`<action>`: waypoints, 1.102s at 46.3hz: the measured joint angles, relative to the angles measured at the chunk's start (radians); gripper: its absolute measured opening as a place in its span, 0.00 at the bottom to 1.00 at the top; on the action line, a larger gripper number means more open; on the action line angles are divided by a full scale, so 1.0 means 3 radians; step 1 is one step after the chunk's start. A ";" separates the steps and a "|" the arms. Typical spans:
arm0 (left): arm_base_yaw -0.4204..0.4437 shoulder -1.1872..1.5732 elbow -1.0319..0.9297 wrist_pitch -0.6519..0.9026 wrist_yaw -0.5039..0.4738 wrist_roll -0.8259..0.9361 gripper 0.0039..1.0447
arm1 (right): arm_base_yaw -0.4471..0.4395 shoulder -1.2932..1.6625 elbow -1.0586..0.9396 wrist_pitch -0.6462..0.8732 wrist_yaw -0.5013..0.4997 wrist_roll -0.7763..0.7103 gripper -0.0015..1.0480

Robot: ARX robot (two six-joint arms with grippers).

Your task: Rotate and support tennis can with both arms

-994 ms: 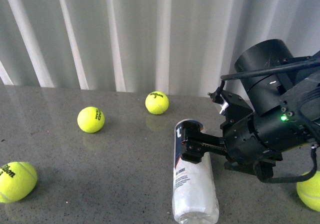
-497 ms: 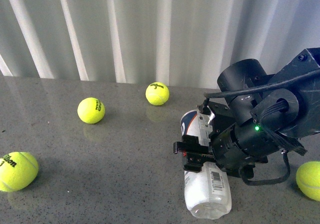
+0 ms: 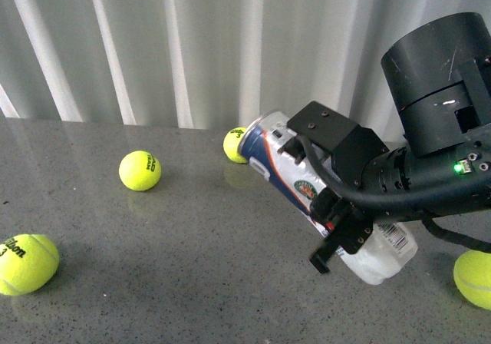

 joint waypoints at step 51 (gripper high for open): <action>0.0000 0.0000 0.0000 0.0000 0.0000 0.0000 0.94 | 0.0078 0.0743 0.0198 0.0004 -0.0100 -0.2585 0.64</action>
